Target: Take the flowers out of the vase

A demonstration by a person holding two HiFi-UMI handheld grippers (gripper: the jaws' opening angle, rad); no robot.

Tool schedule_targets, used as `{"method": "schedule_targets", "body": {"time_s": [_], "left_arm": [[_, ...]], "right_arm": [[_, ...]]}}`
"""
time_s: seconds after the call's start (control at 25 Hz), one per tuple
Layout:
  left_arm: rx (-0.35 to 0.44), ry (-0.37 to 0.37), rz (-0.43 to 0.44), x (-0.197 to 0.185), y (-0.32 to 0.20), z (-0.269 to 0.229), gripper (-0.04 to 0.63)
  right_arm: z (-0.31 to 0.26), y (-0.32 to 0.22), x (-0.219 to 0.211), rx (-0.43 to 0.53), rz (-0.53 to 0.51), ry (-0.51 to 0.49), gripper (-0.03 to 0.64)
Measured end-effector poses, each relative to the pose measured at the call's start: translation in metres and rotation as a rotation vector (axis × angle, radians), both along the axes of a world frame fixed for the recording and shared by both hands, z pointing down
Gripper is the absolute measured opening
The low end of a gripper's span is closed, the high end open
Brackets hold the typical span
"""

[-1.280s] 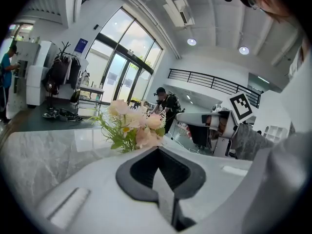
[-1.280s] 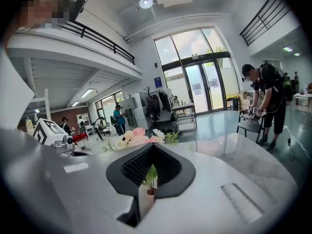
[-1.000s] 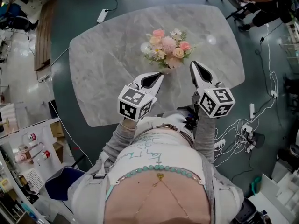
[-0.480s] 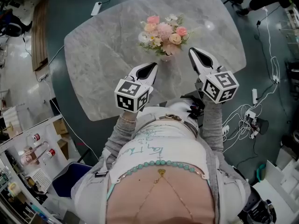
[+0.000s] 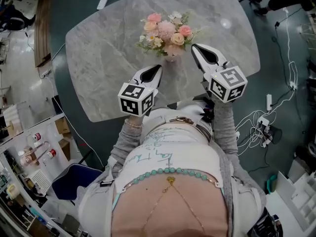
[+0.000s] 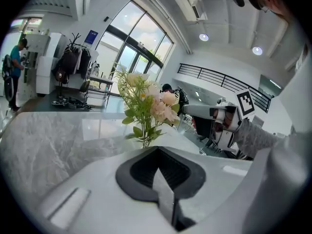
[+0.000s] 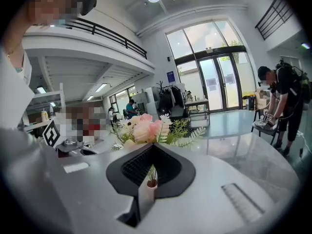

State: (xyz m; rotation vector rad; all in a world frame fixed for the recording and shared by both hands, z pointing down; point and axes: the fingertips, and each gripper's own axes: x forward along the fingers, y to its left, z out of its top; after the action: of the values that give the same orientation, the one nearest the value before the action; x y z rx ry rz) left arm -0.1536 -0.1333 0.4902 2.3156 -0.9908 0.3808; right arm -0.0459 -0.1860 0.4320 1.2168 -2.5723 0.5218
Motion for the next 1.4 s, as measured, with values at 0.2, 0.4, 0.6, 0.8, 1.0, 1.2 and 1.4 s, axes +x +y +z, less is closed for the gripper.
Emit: {"method": "schedule_targets", "body": {"time_s": [0.2,0.4,0.6,0.8,1.0,1.2,1.4], "left_arm": [[-0.015,-0.022,-0.004,0.003,-0.003,0.008,0.000],[-0.019,-0.020,-0.019,0.005,-0.008,0.011,0.001],[-0.020,0.000,-0.039,0.005,-0.011,0.015,0.000],[-0.020,-0.003,-0.061,0.004,-0.012,0.018,0.000],[-0.004,0.011,-0.100,0.005,-0.013,0.017,0.000],[0.016,0.014,-0.142,0.004,-0.013,0.020,0.000],[0.048,0.011,-0.181,0.006,-0.015,0.020,0.000]], "right_arm": [[0.012,0.001,-0.007,0.002,-0.049,0.023,0.026],[0.022,0.001,-0.013,-0.012,-0.083,0.035,0.026],[0.030,0.003,-0.015,-0.015,-0.104,0.031,0.026],[0.036,0.007,-0.012,-0.014,-0.130,0.031,0.026],[0.045,0.013,-0.013,-0.005,-0.185,0.023,0.026],[0.054,0.017,-0.021,-0.008,-0.230,0.011,0.026],[0.061,0.017,-0.025,-0.011,-0.251,0.002,0.026]]}}
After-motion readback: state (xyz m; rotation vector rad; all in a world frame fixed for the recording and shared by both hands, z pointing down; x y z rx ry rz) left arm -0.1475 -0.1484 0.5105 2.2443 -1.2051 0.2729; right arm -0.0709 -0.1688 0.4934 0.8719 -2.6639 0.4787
